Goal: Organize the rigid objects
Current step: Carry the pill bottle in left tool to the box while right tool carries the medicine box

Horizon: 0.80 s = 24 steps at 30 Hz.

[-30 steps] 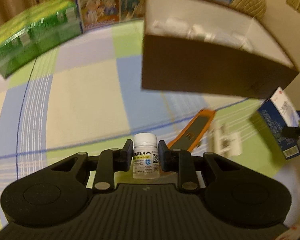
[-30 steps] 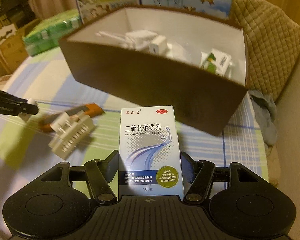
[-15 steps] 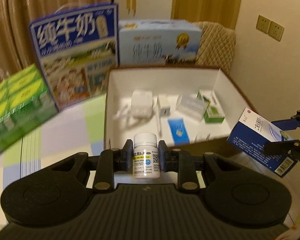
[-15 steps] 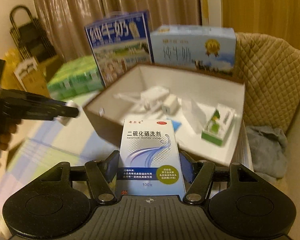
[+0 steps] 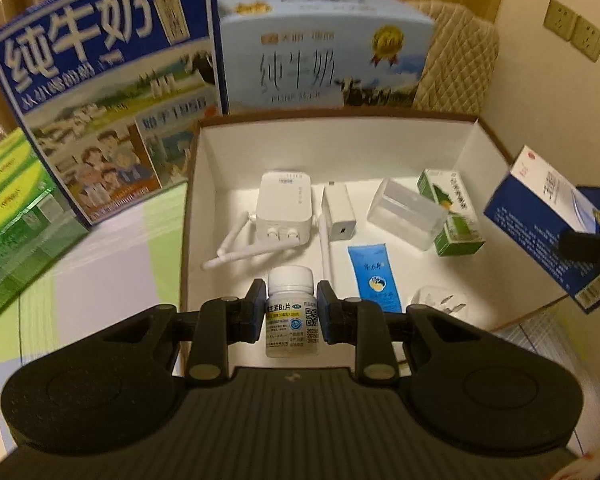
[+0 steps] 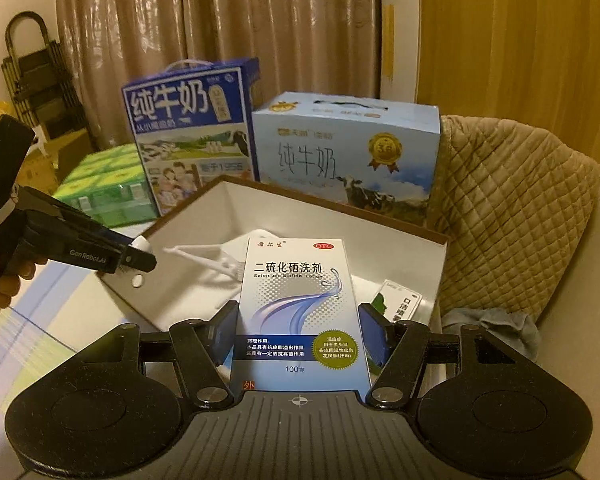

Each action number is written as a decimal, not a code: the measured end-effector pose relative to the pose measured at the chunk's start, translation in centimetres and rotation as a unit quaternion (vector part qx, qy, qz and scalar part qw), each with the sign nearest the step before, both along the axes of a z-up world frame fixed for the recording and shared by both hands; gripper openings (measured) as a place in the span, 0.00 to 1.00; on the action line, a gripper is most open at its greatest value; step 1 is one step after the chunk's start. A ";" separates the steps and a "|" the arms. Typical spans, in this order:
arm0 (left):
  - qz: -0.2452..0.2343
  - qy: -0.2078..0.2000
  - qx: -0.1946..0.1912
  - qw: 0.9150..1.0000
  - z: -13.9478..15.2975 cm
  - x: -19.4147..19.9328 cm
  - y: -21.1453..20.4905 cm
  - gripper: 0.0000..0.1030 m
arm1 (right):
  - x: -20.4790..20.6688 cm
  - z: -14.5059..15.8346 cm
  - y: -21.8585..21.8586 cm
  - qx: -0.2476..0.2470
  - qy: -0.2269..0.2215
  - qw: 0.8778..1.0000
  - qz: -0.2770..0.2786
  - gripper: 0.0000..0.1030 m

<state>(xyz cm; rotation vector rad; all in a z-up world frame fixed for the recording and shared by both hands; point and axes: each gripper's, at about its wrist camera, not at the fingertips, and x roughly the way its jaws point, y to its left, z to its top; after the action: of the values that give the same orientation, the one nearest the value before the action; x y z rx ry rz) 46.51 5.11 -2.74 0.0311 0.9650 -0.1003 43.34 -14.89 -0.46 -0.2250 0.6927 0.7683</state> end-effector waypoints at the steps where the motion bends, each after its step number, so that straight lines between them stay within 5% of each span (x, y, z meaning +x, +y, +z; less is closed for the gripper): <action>1: 0.001 0.010 0.000 1.000 -0.5 0.5 -0.1 0.22 | 0.4 -0.3 0.1 -0.003 0.000 1.000 0.001 0.58; 14: -0.008 0.081 0.034 0.996 -5.7 3.9 -0.8 0.22 | 4.5 -5.4 1.6 -0.073 0.031 0.997 0.014 0.58; 24: -0.017 0.083 0.036 0.996 -6.0 3.9 -1.0 0.30 | 5.2 -5.9 1.7 -0.090 0.028 0.995 0.019 0.59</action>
<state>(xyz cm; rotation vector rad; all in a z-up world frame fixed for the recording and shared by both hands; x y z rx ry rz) 50.45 4.13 -8.75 0.1072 1.1334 -0.1002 48.52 -13.23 -6.39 -0.3827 0.8143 0.7513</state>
